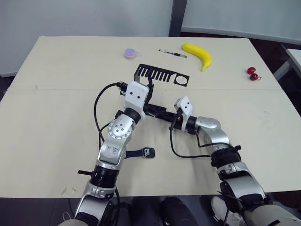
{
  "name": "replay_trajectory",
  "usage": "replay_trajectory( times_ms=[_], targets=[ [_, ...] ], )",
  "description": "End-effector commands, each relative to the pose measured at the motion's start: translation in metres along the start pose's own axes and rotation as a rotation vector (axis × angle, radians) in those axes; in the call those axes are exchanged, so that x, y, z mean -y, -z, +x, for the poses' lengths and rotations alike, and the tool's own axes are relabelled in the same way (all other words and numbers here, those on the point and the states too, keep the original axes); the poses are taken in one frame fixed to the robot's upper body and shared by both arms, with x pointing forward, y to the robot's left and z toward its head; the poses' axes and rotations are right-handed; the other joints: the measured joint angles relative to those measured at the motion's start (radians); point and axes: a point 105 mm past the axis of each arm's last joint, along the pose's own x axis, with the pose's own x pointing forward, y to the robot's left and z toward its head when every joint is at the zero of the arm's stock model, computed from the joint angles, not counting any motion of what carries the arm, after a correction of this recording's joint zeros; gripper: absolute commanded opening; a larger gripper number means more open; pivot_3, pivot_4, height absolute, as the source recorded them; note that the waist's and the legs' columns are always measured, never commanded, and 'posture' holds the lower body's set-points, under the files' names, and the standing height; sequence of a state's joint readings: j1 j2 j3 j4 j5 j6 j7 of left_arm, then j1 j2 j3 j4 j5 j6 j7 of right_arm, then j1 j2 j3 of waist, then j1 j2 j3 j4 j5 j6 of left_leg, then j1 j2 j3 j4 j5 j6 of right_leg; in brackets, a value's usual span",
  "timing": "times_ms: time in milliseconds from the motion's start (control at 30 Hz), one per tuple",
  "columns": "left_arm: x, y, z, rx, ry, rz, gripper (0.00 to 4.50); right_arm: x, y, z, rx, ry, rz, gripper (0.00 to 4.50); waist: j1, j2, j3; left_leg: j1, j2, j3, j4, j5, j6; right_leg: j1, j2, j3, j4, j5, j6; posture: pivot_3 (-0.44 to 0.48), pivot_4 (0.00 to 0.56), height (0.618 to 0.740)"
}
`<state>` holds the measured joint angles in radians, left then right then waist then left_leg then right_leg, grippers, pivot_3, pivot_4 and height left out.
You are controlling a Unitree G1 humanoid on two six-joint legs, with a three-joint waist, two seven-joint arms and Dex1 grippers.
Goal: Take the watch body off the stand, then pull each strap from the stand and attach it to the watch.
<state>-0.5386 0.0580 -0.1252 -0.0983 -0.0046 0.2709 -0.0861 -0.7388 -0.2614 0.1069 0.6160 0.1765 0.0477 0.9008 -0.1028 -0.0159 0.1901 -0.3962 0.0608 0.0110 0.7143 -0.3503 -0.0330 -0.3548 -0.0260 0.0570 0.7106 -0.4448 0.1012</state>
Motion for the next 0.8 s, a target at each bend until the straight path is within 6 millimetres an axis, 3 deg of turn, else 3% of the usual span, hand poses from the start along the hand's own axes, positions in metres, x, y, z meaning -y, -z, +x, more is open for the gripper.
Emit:
replay_trajectory(
  times_ms=[33, 300, 567, 800],
  targets=[
    [-0.003, -0.014, -0.005, 0.067, -0.012, 0.006, 0.07, -0.009, 0.016, 0.002, -0.051, -0.019, 0.031, 0.0, 0.001, 0.0, 0.0, 0.0, 0.0, 0.0, 0.0, 0.0, 0.0, 0.0, 0.0, 0.0, 0.0, 0.0, 0.0, 0.0, 0.15, 0.74],
    [-0.011, -0.035, -0.012, 0.189, -0.033, 0.032, 0.07, -0.007, 0.021, -0.002, -0.06, 0.022, 0.049, 0.0, 0.006, 0.0, 0.0, 0.0, 0.0, 0.0, -0.001, 0.0, 0.0, 0.0, 0.0, 0.0, -0.002, 0.0, 0.0, 0.0, 0.15, 0.74],
    [0.001, -0.033, -0.013, 0.197, 0.051, -0.05, 0.07, -0.006, 0.024, -0.002, -0.065, 0.041, 0.055, 0.0, 0.013, 0.0, 0.0, 0.0, 0.0, 0.0, -0.001, 0.0, 0.0, 0.0, 0.0, 0.0, -0.003, 0.0, 0.0, 0.0, 0.15, 0.74],
    [0.009, -0.015, -0.006, 0.086, 0.09, -0.057, 0.07, -0.009, 0.025, 0.001, -0.072, 0.033, 0.054, 0.0, 0.014, 0.0, 0.0, 0.001, 0.0, 0.0, -0.001, 0.0, 0.0, 0.001, 0.0, 0.0, -0.004, 0.0, 0.0, 0.0, 0.15, 0.74]
  ],
)
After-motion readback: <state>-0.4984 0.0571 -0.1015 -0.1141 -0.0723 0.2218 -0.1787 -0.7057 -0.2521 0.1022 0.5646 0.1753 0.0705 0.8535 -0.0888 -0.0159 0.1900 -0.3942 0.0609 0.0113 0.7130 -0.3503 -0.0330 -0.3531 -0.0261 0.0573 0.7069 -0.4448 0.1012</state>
